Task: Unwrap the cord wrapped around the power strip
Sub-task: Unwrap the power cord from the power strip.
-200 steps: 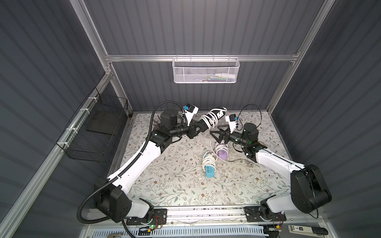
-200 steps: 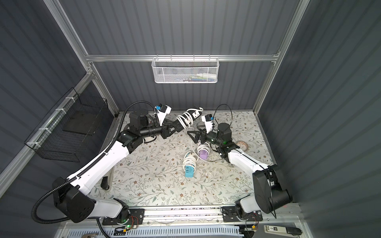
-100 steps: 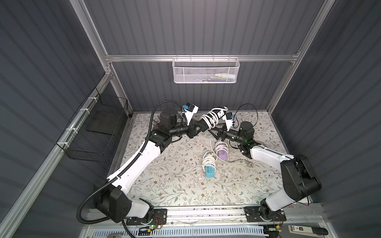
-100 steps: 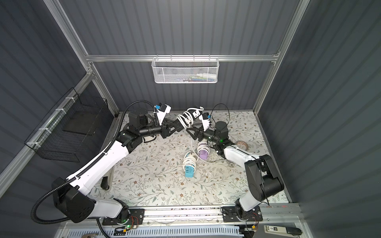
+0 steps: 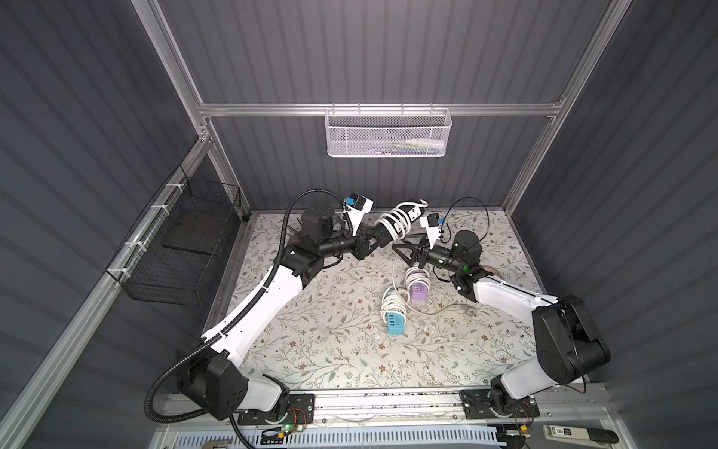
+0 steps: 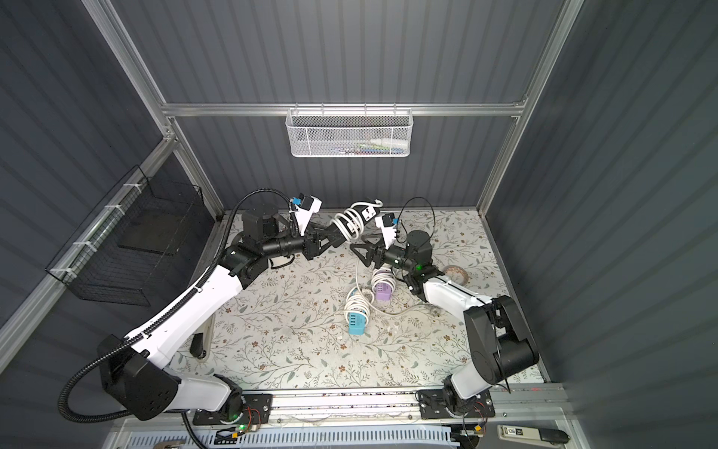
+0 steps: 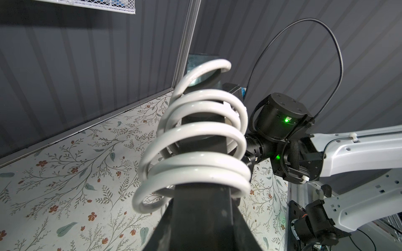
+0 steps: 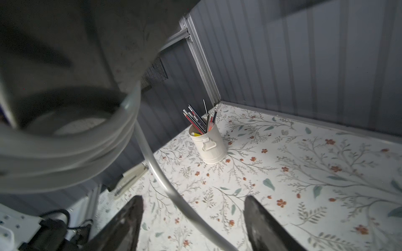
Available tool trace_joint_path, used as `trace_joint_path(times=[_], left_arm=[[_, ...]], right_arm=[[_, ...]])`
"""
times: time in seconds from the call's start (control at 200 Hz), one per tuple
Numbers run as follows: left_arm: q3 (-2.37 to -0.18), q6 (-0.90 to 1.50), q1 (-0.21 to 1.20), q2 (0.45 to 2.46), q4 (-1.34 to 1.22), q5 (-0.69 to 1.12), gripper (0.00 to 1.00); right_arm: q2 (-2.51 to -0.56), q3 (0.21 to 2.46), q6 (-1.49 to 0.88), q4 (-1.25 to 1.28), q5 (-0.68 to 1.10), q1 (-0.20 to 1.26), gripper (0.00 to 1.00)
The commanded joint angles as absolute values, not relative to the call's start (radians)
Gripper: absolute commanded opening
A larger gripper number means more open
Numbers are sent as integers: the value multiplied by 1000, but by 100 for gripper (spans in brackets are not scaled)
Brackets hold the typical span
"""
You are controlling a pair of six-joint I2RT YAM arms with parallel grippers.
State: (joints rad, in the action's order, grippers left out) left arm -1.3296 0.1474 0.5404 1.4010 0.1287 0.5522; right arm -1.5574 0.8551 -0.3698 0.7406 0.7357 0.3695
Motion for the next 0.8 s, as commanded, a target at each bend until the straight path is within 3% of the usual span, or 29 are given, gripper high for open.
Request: trace_joint_path(times=[0.0,0.185,0.285,0.365,0.455,0.49,0.796], left_arm=[[-1403,163,538,1387,94,588,0],[-1403,179,538,1387,92,602,0],[-1420,192,538,1390,82,614,0],[-1438,196,538,1390,81,621,0],[-1430,190,538,1385,86,609,0],[-1425,183,538,1381,87,603,0],[-1423,170,538,1383,98,588,0]], right_arm=[[-1608,892,-359,755,753,375,81],[-1667,916,-401,823,793,391,81],[-1694,928,-405,830,793,411,76],[-1712,926,-433,869,798,416,54],[-1713,906,-464,916,785,416,19],[-1707,900,-469,917,780,413,0],[-1609,843,-487,847,743,338,0]])
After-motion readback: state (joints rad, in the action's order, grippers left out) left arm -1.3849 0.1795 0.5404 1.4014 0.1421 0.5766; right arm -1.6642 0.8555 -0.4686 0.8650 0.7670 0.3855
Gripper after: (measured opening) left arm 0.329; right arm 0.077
